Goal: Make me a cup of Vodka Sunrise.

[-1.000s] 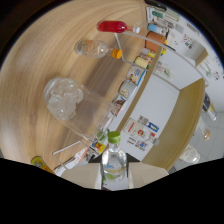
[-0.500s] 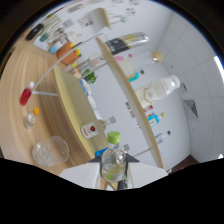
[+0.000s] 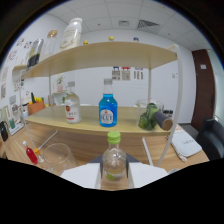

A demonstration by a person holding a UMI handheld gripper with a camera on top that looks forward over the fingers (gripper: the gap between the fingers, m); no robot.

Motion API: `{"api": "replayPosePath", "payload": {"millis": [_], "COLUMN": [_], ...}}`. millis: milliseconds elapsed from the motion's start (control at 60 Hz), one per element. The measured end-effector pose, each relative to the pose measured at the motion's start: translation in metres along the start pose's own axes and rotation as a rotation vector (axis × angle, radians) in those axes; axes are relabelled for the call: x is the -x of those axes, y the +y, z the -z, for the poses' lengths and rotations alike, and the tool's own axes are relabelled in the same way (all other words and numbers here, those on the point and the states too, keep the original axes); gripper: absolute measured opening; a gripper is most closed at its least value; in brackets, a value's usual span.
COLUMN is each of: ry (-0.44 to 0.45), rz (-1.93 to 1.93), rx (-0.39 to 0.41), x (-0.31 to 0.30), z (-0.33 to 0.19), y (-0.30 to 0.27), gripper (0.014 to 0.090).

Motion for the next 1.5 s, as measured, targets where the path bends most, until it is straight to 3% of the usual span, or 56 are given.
{"api": "replayPosePath", "payload": {"millis": [200,450,833,933,1033,1067,1233,1500], "ry": [-0.008,0.011,0.053,0.081,0.098,0.110,0.145,0.166], "rz": [-0.049,-0.062,-0.057,-0.082,-0.069,-0.055,-0.024,-0.027], "rx": [0.127,0.229,0.283,0.276,0.241,0.232,0.233,0.281], "x": [-0.003,-0.005,-0.009,-0.011,-0.007,-0.006,0.016,0.065], "z": [-0.019,-0.021,-0.004,0.005,0.022,0.030,0.075,0.120], "y": [0.060,0.092,0.105,0.095,0.070,0.060,0.025,0.018], "gripper": [0.0355,0.0358,0.0378,0.0526,0.0822,0.0863,0.0856,0.0857]}}
